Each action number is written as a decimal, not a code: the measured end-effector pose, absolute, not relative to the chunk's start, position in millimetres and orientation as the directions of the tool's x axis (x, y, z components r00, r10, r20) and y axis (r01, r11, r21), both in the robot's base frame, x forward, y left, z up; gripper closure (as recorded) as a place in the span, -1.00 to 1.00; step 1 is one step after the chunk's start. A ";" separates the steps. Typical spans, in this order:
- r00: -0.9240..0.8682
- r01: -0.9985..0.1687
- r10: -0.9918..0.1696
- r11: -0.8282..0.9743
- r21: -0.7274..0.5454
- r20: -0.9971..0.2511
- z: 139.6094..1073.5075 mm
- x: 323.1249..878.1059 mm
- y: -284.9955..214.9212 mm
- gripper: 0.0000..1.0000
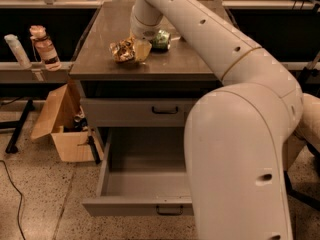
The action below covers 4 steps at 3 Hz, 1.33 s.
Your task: Pick orange can from middle drawer and place on counter
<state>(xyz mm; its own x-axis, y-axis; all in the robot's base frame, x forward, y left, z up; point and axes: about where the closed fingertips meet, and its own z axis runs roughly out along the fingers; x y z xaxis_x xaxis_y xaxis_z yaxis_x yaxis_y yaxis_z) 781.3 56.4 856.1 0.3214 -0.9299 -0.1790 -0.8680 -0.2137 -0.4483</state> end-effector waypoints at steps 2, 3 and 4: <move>0.321 -0.867 -0.930 -0.211 -0.452 -0.181 858.7 782.7 57.0 0.16; 0.321 -0.867 -0.930 -0.211 -0.452 -0.181 858.7 782.7 57.0 -0.31; 0.321 -0.867 -0.930 -0.211 -0.452 -0.181 858.6 782.7 57.0 -0.77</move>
Offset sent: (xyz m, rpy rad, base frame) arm 0.0014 0.0006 0.0027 0.0032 -0.0037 -0.0016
